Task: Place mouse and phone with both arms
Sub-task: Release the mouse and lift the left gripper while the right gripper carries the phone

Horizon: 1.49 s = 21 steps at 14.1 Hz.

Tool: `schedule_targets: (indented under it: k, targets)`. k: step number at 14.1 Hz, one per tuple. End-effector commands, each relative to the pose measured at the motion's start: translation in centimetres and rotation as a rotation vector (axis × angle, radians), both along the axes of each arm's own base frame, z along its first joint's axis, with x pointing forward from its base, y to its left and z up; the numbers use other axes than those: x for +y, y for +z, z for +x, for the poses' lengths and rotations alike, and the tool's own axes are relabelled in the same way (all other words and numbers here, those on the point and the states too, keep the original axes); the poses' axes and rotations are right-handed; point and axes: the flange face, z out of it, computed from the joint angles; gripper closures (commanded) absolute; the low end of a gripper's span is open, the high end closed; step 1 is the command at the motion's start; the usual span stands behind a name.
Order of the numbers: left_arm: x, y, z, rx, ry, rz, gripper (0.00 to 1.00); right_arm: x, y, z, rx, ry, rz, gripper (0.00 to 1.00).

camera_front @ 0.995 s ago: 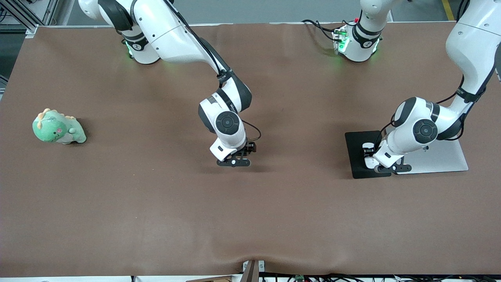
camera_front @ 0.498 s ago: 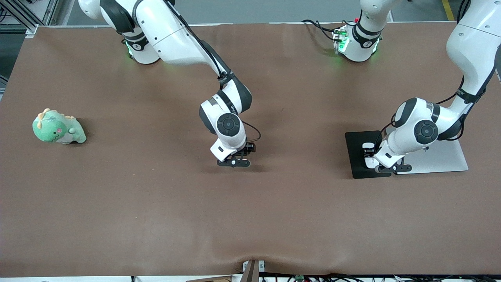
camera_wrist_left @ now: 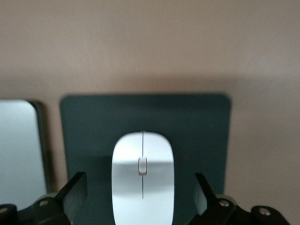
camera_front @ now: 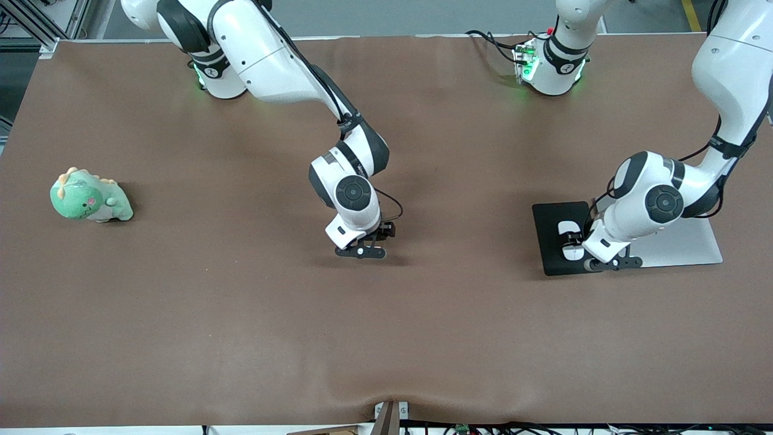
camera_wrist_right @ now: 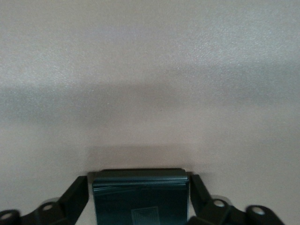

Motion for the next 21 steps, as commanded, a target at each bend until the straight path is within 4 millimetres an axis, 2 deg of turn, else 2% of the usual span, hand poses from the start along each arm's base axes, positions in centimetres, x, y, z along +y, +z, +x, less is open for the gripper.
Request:
schedule_targets:
  k: [1, 3, 5, 7, 9, 11, 12, 14, 17, 18, 20, 21]
  targets:
    - [-0.1, 7.9, 2.4, -0.024, 0.045, 0.071, 0.0, 0.5, 0.1, 0.0, -0.016, -0.013, -0.003, 0.6]
    - [-0.7, 14.4, 4.5, 0.028, 0.062, 0.102, 0.0, 0.3, 0.6, 0.3, -0.019, -0.016, 0.0, 0.62]
    - [-0.8, 19.1, 5.6, 0.058, 0.076, 0.123, 0.0, -0.6, 3.2, 1.7, -0.042, -0.032, 0.019, 0.62]
    - [-1.0, 22.0, 5.8, 0.063, 0.083, 0.133, 0.0, -3.6, 7.2, 4.2, -0.046, -0.064, 0.033, 0.62]
    - [-1.4, 25.4, 5.6, 0.072, 0.087, 0.137, 0.0, -6.7, 12.4, 5.8, -0.047, -0.121, 0.046, 0.62]
    - [-1.9, 28.1, 5.0, 0.093, 0.082, 0.137, 0.0, -12.7, 17.4, 8.6, -0.069, -0.197, 0.071, 0.62]
    - [-2.0, 29.1, 4.6, 0.11, 0.083, 0.147, 0.0, -15.3, 19.0, 9.5, -0.064, -0.229, 0.071, 0.62]
    - [-2.9, 32.8, 3.3, 0.076, 0.084, 0.18, 0.0, -19.7, 21.2, 10.1, -0.039, -0.225, 0.062, 0.62]
    - [-4.4, 36.5, 1.6, 0.031, 0.046, 0.18, 0.0, -28.2, 21.6, 10.2, -0.012, -0.301, 0.056, 0.6]
    - [-3.9, 36.7, 1.5, 0.043, 0.056, 0.153, 0.0, -31.3, 21.6, 10.5, -0.004, -0.284, 0.056, 0.61]
    - [-3.2, 38.1, 0.7, 0.036, 0.069, 0.15, 0.0, -37.6, 19.7, 10.6, 0.042, -0.238, 0.049, 0.68]
    - [-2.8, 38.4, 0.7, 0.036, 0.063, 0.148, 0.0, -40.5, 18.9, 10.6, 0.053, -0.233, 0.048, 0.68]
